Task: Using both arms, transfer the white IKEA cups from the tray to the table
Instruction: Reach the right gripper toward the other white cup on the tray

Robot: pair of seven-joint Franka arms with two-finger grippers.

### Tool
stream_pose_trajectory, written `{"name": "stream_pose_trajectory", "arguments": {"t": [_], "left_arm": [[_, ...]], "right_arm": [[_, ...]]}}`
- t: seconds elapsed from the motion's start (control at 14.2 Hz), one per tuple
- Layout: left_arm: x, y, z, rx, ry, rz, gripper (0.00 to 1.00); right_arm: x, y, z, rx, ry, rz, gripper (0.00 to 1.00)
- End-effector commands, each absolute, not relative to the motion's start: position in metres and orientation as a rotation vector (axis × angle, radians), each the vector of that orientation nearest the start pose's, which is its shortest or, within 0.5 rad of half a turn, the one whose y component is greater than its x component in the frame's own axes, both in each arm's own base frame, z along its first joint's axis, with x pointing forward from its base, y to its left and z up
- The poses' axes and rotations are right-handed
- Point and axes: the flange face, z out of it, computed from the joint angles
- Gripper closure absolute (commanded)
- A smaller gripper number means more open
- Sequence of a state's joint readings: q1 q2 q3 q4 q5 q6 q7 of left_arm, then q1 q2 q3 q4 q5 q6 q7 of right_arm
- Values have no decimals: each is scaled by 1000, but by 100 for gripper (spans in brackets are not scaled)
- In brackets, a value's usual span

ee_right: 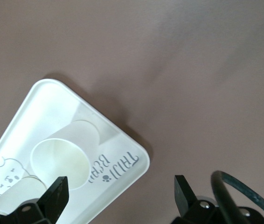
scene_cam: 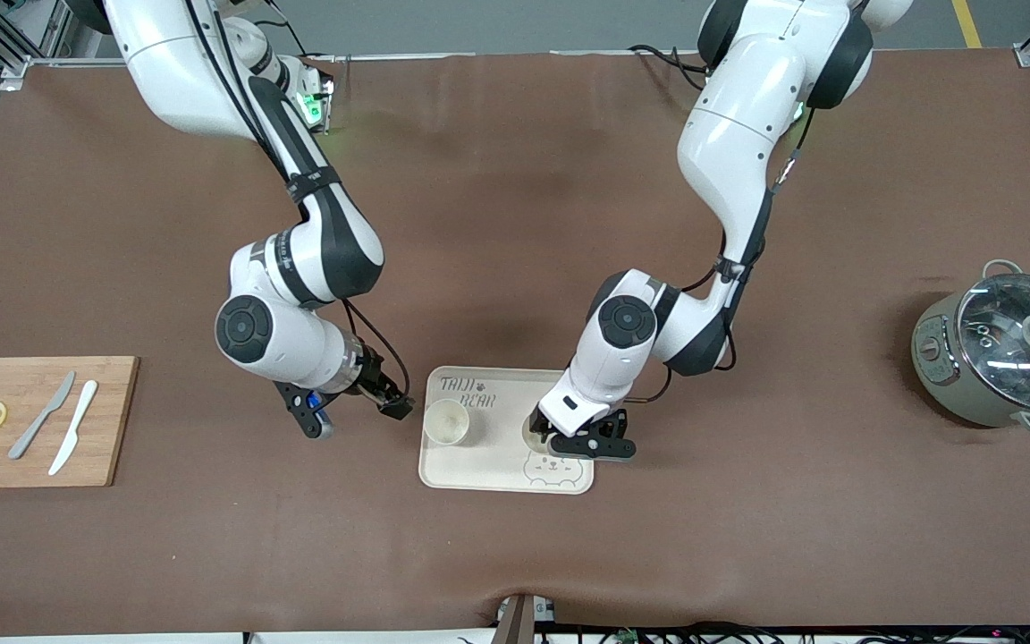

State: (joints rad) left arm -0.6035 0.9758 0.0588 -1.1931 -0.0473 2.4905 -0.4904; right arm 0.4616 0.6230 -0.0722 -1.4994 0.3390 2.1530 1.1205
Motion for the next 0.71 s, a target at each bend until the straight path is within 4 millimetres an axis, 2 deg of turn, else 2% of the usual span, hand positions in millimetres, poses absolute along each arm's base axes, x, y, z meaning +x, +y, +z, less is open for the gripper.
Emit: {"name": "stream_pose_trajectory", "arguments": {"t": [0.0,0.35,0.64], "left_arm": [[667,-421,215,-3239,93,-463,0],[667,-419,210,-3238,91,-456,0],[668,-420,216,-3241,86,-467,0]], "right_arm": [[655,309,306,-2612,1292,166,0],[650,317,283,-2601,1391,194,0],[647,329,263,-2614,1377,158,0]]}}
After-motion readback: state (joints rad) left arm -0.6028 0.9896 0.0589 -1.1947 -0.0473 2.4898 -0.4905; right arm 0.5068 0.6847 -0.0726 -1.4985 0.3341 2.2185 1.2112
